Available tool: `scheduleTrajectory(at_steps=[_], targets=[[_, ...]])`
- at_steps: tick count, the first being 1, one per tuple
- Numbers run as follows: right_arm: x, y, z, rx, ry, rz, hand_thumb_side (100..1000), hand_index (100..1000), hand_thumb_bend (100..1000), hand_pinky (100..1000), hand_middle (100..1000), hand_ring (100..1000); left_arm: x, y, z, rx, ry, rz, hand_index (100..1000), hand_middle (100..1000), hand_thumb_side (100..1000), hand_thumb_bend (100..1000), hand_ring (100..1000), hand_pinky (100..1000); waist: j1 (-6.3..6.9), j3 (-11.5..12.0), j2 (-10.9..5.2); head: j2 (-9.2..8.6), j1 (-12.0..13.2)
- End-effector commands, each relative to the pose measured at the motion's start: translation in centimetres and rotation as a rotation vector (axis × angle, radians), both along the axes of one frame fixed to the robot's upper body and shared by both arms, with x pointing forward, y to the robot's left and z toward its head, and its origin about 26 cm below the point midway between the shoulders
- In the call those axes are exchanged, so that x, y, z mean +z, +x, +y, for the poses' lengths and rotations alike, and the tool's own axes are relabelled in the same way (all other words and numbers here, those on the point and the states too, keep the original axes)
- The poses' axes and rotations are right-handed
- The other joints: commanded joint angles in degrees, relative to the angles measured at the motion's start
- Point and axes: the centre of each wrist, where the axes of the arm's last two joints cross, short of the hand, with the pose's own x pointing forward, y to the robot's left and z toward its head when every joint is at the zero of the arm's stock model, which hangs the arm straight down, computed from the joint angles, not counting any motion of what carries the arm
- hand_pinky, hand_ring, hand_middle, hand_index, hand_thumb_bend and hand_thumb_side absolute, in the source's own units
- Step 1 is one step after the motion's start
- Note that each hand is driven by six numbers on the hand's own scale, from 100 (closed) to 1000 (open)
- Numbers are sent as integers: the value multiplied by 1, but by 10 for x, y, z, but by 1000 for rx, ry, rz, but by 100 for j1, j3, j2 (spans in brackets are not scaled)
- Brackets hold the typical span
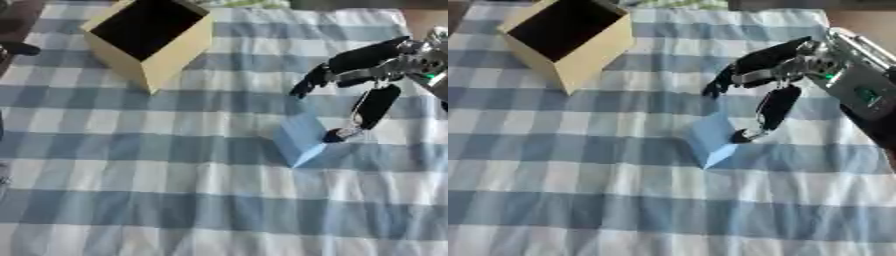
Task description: Pick up objects on the table and place them in the box.
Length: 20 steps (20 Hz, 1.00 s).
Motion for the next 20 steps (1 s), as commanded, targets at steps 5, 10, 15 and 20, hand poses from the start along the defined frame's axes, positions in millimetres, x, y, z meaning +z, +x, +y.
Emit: scheduleTrajectory(at_steps=[5,10,15,20], targets=[[18,-8,10,113,-82,-70,532,1000,474,847,856,898,4,-2,0,6,17,-7,842,779,723,139,771,628,19,-1,-99,34,6],[23,-11,7,110,-80,-71,548,1000,431,851,848,896,3,-2,0,7,21,2,842,779,731,137,771,628,10,-6,-107,33,26],[44,-27,6,140,-35,-129,562,1000,391,850,839,891,3,-3,2,16,26,5,841,779,731,137,771,627,-21,-55,-126,41,39],[49,-40,12,132,-22,-92,581,1000,364,843,834,886,3,-3,2,16,29,9,841,779,733,137,771,628,-56,-77,-148,49,17]])
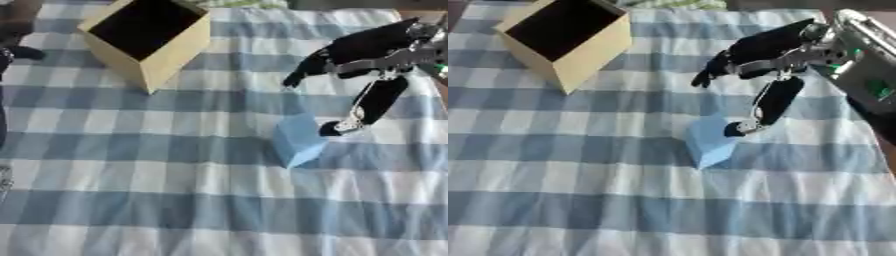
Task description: Pick up objects on the table and place them in the box.
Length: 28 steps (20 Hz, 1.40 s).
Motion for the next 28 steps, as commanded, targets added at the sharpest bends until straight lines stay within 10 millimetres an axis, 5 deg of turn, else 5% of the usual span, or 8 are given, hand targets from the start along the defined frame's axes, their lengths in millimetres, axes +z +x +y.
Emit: scheduleTrajectory(at_steps=[1,15,28], targets=[[16,-10,-3,13,-42,2,575,1000,367,843,835,888,5,-2,1,2,17,-14,840,779,733,136,771,628,5,-2,-144,46,-11],[0,-14,9,-59,-9,46,540,1000,422,842,834,890,4,-2,-1,-4,15,-4,837,778,740,131,769,628,-23,-13,-170,38,-40],[-35,8,13,-102,-65,66,590,992,414,838,823,889,2,-2,-2,-10,17,10,835,778,754,121,768,626,12,53,-131,49,-73]])
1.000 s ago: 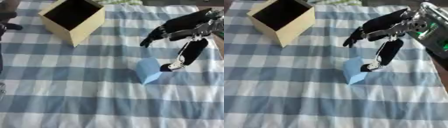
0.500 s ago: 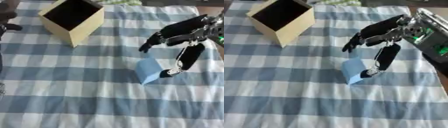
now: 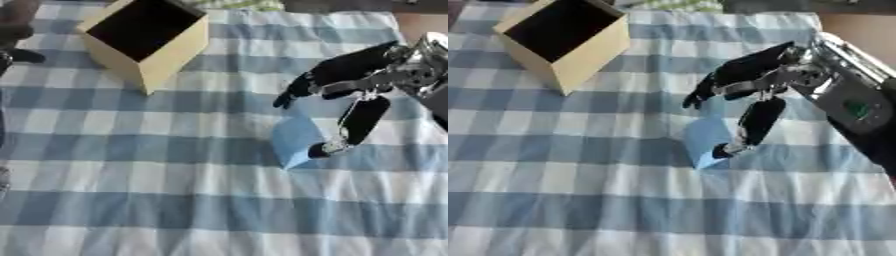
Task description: Pick up objects on the table and place them in the box.
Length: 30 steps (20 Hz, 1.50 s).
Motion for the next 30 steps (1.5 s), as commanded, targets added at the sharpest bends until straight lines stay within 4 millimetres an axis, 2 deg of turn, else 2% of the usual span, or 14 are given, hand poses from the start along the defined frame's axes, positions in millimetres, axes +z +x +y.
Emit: scheduleTrajectory(at_steps=[1,8,10,12,15,16,19,22,24,25,26,30], targets=[[1,3,-2,-8,-23,0,594,987,412,837,816,888,4,-2,-1,-7,15,-13,835,778,755,120,768,626,27,14,-93,55,-1],[3,4,0,-10,-24,11,612,926,364,823,757,867,4,-2,-1,-6,18,-8,835,778,759,118,768,626,32,15,-90,68,12],[3,4,1,-8,-21,12,599,892,363,812,707,846,4,-2,-1,-8,18,-8,835,778,761,118,768,626,31,14,-92,56,8],[4,4,0,-11,-7,14,581,820,337,792,630,812,4,-2,-1,-8,18,-7,835,778,764,118,768,626,29,15,-93,48,9],[8,4,-1,-29,63,-8,546,717,234,752,525,760,3,-2,-1,-6,18,-3,834,778,768,117,768,626,25,11,-92,46,14],[9,3,-1,-36,91,-22,538,705,220,745,516,753,3,-2,-1,-7,18,-3,833,778,769,117,768,626,23,10,-91,44,15],[13,2,-2,-55,166,-56,474,629,100,691,459,694,3,-2,-1,-8,20,-1,833,779,771,117,768,626,20,7,-92,34,15],[14,1,-3,-79,226,-66,420,569,100,647,414,645,3,-2,-1,-7,19,1,833,779,774,115,768,626,21,13,-90,35,14],[17,0,-3,-86,267,-73,395,563,100,642,407,638,3,-2,-1,-7,19,1,833,779,774,117,768,627,23,17,-92,44,16],[21,-2,-3,-87,286,-85,424,548,100,640,395,632,3,-2,-1,-7,18,1,833,779,774,117,768,627,23,16,-94,44,18],[25,-3,-3,-88,303,-103,370,539,100,638,385,628,3,-2,-1,-8,18,1,833,779,776,117,768,627,22,15,-95,43,18],[35,-6,-6,-93,336,-154,329,487,100,629,351,618,4,-2,-2,-11,24,4,833,780,782,115,768,626,14,16,-90,28,9]])
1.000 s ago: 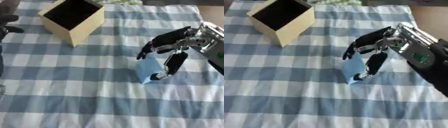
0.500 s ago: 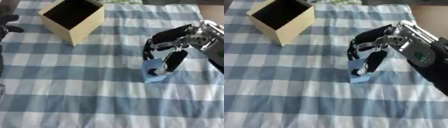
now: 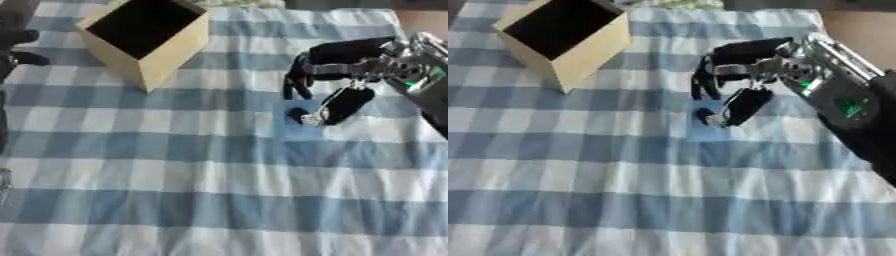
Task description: Pick up objects on the table and place them in the box.
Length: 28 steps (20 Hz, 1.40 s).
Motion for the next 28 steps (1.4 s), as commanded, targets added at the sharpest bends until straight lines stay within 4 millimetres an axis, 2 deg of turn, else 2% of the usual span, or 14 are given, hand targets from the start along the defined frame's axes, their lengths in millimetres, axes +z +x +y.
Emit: scheduleTrajectory(at_steps=[1,7,14,17,23,28], targets=[[22,-5,-7,-13,25,-74,320,469,100,629,341,618,6,-1,0,-6,18,-19,833,780,782,115,767,626,12,9,-95,-10,10],[34,-9,-9,-18,53,-132,255,394,100,615,283,610,6,-1,0,-7,25,-15,832,779,788,110,768,626,4,12,-92,-32,15],[59,-15,-2,6,102,-224,236,393,100,626,280,613,7,-1,0,-14,31,-16,833,780,788,107,770,627,10,34,-99,-112,19],[71,-11,5,19,132,-261,237,392,100,627,277,614,8,-1,-1,-20,32,-18,833,781,787,106,770,627,13,63,-96,-144,-10],[92,17,21,-4,216,-297,237,386,100,618,266,610,9,0,-3,-39,34,-21,833,781,789,101,770,628,11,237,-89,-184,-167],[100,50,31,-61,281,-316,237,383,100,607,259,605,10,1,-6,-56,37,-20,833,781,794,100,770,628,-89,485,-56,-278,-387]])
